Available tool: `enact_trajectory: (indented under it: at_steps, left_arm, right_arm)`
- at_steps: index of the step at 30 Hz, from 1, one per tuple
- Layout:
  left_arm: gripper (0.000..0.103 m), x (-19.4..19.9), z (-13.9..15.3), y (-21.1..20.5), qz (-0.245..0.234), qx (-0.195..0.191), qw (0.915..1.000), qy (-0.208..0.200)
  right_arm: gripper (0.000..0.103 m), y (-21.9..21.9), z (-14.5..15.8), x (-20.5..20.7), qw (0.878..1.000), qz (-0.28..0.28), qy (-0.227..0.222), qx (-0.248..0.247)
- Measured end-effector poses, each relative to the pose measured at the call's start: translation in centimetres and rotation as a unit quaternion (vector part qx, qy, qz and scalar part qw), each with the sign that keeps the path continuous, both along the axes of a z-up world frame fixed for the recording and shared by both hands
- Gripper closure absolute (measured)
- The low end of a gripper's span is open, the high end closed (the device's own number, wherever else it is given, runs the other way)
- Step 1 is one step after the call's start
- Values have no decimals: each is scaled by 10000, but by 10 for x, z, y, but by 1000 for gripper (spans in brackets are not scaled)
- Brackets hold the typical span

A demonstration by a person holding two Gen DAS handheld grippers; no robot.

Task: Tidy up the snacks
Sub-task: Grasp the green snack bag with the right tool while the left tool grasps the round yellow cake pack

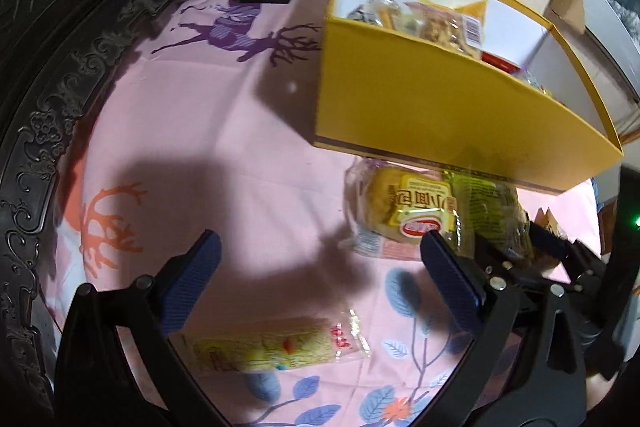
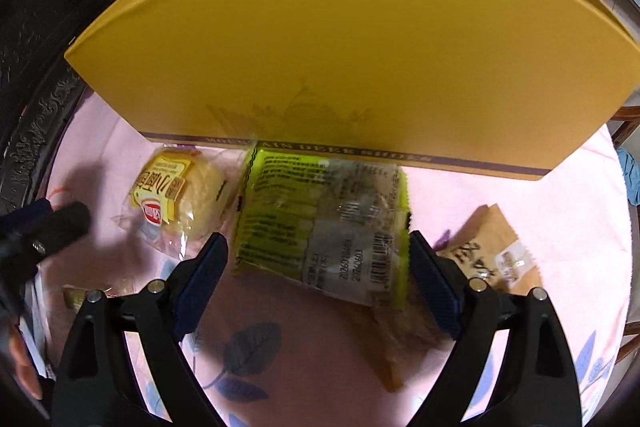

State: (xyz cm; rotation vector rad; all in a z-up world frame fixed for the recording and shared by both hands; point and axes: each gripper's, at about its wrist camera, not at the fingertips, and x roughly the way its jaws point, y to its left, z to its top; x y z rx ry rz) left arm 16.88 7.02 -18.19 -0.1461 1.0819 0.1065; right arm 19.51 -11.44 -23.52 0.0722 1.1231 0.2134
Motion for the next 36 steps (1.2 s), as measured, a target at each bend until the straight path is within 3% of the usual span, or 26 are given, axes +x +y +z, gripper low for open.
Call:
enact_trajectory:
  at_steps: [3, 8, 13, 16, 20, 21, 23, 25, 29, 32, 33, 36]
  left_arm:
    - [2, 1, 0, 7, 76, -12, 10000, 25]
    - [2, 1, -1, 11, 105, -48, 9999, 54]
    - [2, 0, -1, 9, 84, -59, 9999, 82]
    - [2, -1, 1, 9, 75, -98, 9999, 60]
    - [2, 1, 1, 7, -24, -155, 9999, 71]
    - [2, 2, 0, 4, -75, -178, 9998, 65]
    - [2, 4, -2, -3, -193, -164, 9996, 92]
    - [2, 8, -5, -13, -351, -111, 9993, 117]
    - [2, 20, -21, -41, -773, 70, 9966, 258]
    - [2, 30, -32, -62, -1107, 449, 9923, 314]
    - [2, 34, -36, -67, -1216, 537, 9905, 341]
    - [2, 45, -46, -74, -1373, 557, 9881, 407]
  right_arm:
    - [14, 10, -5, -1, 9995, 63, -199, -229]
    - [18, 11, -5, 3, 9993, -161, -318, -140]
    - [32, 17, 1, -4, 9988, -26, -467, -126]
    - [35, 18, 8, -19, 9977, 79, -599, -302]
    - [38, 2, 9, -27, 9988, -82, -439, -219]
    - [58, -3, 12, -31, 9988, -96, -441, -210]
    - [67, -16, 18, -39, 9989, -64, -439, -181]
    - [102, -25, 17, -50, 9987, -27, -338, -369]
    - [102, -38, 4, -76, 9987, 70, -83, -504]
    - [93, -40, 6, -87, 9993, 160, -65, -317]
    - [84, -39, 9, -90, 9994, 214, -84, -245]
    - [42, -41, 19, -89, 9986, 440, -271, -115]
